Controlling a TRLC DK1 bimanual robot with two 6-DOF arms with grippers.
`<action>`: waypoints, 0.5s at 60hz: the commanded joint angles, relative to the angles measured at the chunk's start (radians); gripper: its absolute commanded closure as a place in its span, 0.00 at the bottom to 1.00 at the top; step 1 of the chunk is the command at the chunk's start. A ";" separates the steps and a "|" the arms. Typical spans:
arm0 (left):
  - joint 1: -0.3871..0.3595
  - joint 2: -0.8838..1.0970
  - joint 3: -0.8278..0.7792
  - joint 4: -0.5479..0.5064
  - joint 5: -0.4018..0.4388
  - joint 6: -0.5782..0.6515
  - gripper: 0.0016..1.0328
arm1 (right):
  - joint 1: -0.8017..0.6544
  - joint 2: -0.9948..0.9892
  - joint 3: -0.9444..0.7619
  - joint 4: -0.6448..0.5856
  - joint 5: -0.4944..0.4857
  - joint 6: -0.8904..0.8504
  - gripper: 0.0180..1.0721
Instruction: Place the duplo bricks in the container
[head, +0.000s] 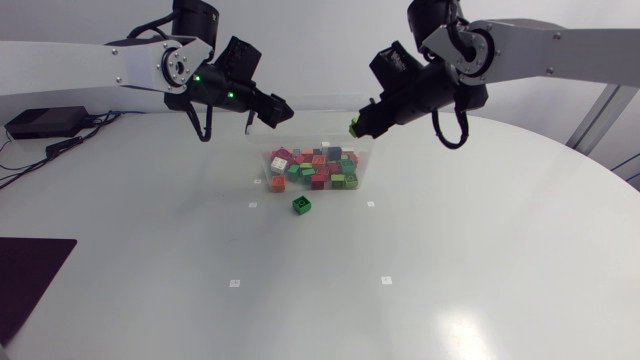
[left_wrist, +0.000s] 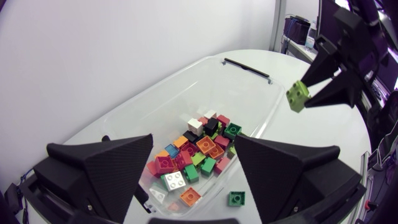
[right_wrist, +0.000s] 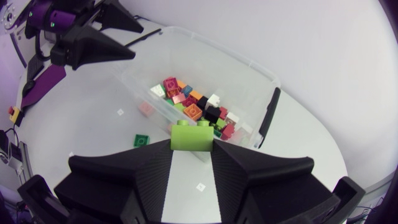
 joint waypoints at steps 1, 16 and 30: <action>0.012 -0.069 -0.068 0.011 0.031 0.032 0.05 | -0.012 0.008 0.050 -0.010 -0.009 -0.015 0.85; 0.052 -0.224 -0.272 0.051 0.143 0.113 0.05 | -0.021 0.072 0.137 0.016 -0.023 -0.017 0.85; 0.055 -0.287 -0.417 0.054 0.221 0.236 0.05 | -0.027 0.146 0.214 0.040 -0.032 -0.021 0.85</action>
